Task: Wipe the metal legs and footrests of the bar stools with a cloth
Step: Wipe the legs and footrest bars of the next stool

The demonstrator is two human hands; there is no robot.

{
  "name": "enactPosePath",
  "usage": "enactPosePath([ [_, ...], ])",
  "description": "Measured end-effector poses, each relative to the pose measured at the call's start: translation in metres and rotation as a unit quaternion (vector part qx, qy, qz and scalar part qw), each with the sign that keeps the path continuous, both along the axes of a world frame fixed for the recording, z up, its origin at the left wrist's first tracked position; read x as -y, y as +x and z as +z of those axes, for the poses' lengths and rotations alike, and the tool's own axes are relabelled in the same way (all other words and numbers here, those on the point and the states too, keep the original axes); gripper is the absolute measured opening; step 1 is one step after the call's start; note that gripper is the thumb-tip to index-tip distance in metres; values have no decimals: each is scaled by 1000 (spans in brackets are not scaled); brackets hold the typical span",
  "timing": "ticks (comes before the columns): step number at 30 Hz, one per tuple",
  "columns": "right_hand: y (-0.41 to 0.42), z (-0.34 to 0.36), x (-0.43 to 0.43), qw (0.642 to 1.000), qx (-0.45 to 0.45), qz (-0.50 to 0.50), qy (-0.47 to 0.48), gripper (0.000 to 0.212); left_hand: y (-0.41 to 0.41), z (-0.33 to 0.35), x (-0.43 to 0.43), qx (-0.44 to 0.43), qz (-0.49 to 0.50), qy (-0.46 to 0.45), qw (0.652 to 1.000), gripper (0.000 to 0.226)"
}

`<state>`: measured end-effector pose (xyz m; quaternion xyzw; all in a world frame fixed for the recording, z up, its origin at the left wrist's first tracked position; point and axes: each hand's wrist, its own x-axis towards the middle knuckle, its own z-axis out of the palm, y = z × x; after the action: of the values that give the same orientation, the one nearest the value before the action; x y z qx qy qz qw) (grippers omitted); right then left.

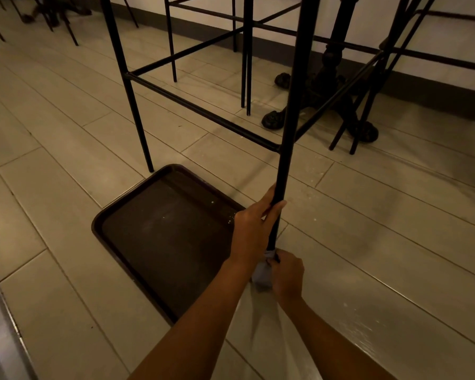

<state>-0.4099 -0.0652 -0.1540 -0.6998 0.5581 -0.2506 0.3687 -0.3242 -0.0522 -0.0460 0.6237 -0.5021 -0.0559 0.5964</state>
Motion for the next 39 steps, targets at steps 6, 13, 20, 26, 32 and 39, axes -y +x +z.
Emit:
enactPosePath([
  [6,6,15,-5,998,35,-2,-58,12,0,1,1,-6,1,3,1000,54],
  [13,3,6,11,999,-25,33,27,15,1,1,1,18,3,4,1000,53],
  [20,4,19,6,998,11,27,-63,19,0,0,0,-1,-5,-2,1000,56],
  [26,1,57,6,988,94,35,-117,22,-1,0,-6,-46,-11,48,998,52],
  [32,1,91,8,983,139,16,-122,20,1,-1,-11,-3,41,67,997,31],
  [39,10,127,12,960,202,-35,-192,24,3,9,-12,8,35,60,998,35],
])
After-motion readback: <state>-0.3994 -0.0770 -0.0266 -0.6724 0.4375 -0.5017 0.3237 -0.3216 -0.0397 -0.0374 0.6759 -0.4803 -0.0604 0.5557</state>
